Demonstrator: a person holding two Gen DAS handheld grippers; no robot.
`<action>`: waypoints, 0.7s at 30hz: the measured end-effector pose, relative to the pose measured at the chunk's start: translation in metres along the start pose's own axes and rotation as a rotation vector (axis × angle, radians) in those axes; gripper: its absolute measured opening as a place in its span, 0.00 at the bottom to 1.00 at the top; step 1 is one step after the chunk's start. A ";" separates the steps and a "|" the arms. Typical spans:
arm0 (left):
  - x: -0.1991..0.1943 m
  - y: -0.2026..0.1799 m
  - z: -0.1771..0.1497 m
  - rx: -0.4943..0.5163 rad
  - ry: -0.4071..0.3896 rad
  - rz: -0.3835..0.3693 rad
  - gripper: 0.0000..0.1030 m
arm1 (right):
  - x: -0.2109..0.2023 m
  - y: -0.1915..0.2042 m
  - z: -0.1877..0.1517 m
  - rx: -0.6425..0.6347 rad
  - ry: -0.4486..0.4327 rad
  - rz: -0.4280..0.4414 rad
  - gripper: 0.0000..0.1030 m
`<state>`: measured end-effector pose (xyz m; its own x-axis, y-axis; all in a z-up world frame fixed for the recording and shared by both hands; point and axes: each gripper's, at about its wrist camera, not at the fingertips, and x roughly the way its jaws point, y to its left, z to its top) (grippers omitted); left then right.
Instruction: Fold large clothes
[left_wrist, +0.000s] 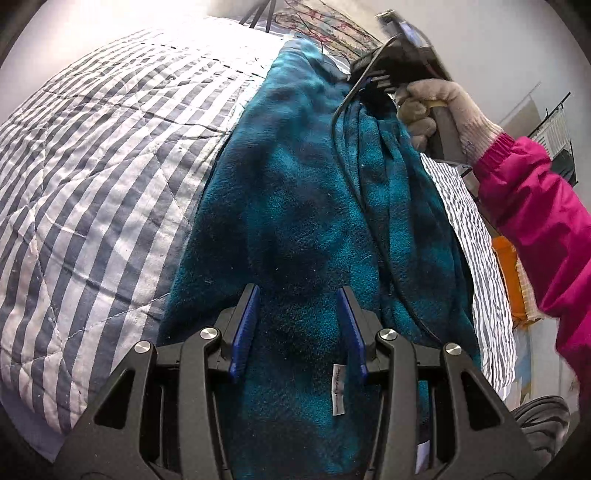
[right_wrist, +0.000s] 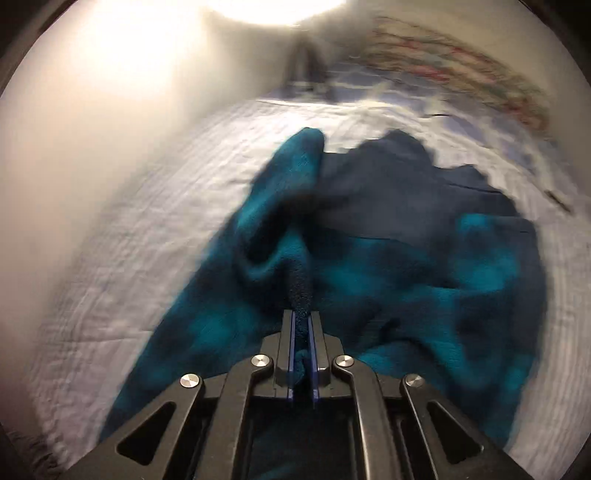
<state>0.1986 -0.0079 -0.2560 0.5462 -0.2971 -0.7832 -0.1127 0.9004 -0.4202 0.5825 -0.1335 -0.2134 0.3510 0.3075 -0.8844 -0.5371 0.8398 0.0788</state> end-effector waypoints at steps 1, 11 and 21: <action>0.000 0.001 0.001 0.000 0.001 -0.002 0.43 | 0.006 0.001 -0.001 -0.010 0.034 -0.008 0.04; -0.004 0.005 -0.001 -0.002 0.004 -0.021 0.43 | -0.041 0.025 0.050 -0.005 -0.177 0.046 0.29; -0.002 0.003 -0.001 0.031 0.009 -0.026 0.43 | 0.066 0.000 0.081 0.098 -0.030 -0.006 0.21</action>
<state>0.1960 -0.0053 -0.2561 0.5413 -0.3237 -0.7760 -0.0727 0.9015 -0.4267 0.6680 -0.0771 -0.2347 0.3776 0.3143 -0.8710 -0.4577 0.8810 0.1195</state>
